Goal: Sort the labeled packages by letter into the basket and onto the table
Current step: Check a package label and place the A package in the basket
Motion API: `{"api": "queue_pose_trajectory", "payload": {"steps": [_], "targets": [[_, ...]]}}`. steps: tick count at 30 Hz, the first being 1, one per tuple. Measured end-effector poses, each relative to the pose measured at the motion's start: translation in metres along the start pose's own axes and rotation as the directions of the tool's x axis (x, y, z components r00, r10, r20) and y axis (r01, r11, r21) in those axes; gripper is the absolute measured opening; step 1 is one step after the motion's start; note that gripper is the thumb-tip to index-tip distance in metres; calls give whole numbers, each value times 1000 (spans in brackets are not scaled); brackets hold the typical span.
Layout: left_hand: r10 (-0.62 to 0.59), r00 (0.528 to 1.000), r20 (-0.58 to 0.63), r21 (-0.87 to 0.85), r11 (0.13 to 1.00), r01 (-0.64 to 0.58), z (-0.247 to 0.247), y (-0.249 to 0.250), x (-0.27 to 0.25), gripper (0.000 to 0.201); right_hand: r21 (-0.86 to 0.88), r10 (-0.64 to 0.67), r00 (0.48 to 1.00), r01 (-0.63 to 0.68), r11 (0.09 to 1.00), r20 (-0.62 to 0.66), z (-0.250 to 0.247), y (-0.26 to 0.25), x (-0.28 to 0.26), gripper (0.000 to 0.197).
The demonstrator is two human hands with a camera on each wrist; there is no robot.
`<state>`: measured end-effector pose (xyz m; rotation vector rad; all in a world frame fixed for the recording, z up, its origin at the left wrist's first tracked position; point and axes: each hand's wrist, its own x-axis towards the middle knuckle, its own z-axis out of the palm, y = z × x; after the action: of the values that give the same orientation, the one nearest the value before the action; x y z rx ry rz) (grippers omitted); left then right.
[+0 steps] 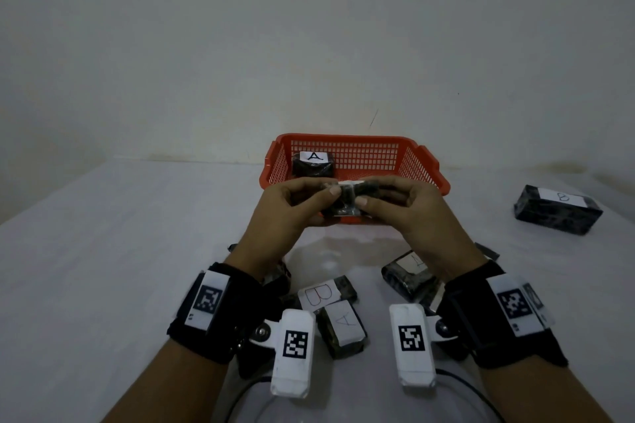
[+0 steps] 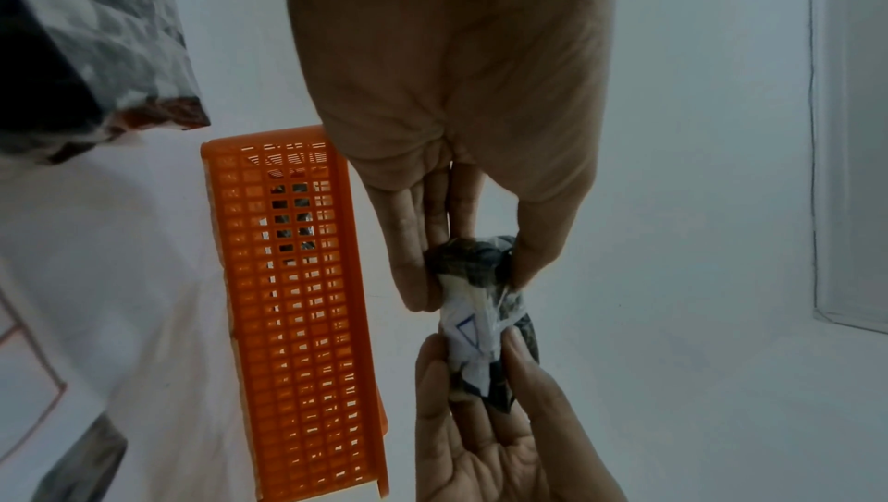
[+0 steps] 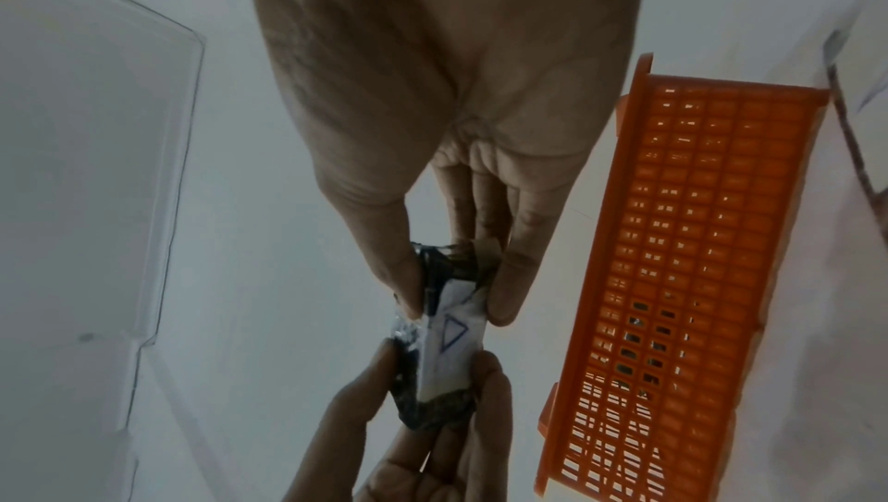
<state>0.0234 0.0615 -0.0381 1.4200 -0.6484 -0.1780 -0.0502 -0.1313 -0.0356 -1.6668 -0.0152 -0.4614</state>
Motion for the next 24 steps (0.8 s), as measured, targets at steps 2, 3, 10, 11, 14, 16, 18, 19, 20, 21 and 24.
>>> {"api": "queue_pose_trajectory", "payload": {"steps": [2, 3, 10, 11, 14, 16, 18, 19, 20, 21, 24], "targets": [[12, 1000, -17, 15, 1000, -12, 0, 1, 0, 26, 17, 1, 1000, -1, 1000, 7, 1, 0, 0, 35], [16, 1000, -26, 20, 1000, -16, -1, 1, 0, 26, 30, 2, 1000, -2, 1000, 10, 2, 0, 0, 36], [16, 999, -30, 50, 999, -14, -1, 6, -2, 28, 23, -37, 999, 36, 999, 28, -1, -2, -3, 36], [28, 999, -36, 66, 998, -25, -1, 6, -2, 30, 15, -37, 998, 36, 999, 44, -1, -3, -4, 37], [75, 997, -28, 107, 992, -72, -1, 6, -2, 39, 100, 15, 996, -24, 995, 89, 2, -4, -4, 41], [87, 996, 5, 117, 989, -87, -1, 7, -3, 42, 157, 65, 996, -73, 985, 59, 3, -5, -3, 39], [90, 995, 42, 124, 988, -94, 0, 7, -4, 43, 131, 50, 999, -51, 990, 10, 4, -3, -2, 30], [90, 995, 52, 116, 989, -96, 1, 7, -4, 43, 103, 26, 1000, -24, 994, -11, 4, -2, -1, 28], [81, 995, 55, 96, 992, -86, 2, 7, -3, 43, 77, 2, 999, 0, 997, -33, 4, 0, -1, 27], [59, 997, 52, 68, 996, -63, 2, 7, -3, 41, 64, -16, 999, 19, 998, -50, 4, 1, -1, 27], [9, 1000, 25, 36, 999, -10, 3, 6, -1, 30, 58, -51, 997, 54, 997, -62, 4, 2, -1, 26]]}}
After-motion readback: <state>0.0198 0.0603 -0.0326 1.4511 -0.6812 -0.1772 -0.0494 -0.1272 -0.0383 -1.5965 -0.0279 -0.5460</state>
